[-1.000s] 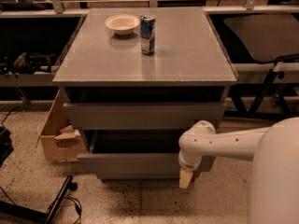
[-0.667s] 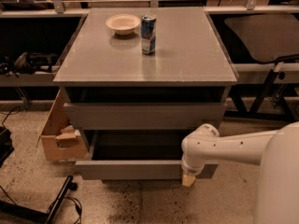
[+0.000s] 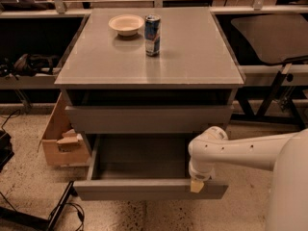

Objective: Open middle drawer

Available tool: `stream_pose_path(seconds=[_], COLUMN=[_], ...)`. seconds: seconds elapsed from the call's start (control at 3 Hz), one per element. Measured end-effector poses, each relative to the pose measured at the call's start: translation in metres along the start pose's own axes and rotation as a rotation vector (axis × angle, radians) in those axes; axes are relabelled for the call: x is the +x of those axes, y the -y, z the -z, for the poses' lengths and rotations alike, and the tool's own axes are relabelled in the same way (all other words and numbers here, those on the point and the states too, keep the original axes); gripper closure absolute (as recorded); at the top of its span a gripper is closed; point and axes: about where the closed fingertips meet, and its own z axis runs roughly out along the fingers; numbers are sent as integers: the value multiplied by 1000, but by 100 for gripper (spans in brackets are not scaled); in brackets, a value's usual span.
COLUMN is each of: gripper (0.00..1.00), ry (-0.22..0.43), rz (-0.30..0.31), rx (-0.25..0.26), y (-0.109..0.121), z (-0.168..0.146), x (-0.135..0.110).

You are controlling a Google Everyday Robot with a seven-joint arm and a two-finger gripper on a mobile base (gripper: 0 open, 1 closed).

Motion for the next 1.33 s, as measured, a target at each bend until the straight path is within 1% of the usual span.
stream_pose_path(seconds=[0.33, 0.67, 1.0, 1.33], gripper=[100, 100, 100, 100], ry=[-16, -16, -23, -20], rz=[-34, -34, -32, -55], rx=[7, 7, -22, -53], y=[-9, -9, -25, -46], z=[12, 12, 8, 11], x=[17, 17, 22, 34])
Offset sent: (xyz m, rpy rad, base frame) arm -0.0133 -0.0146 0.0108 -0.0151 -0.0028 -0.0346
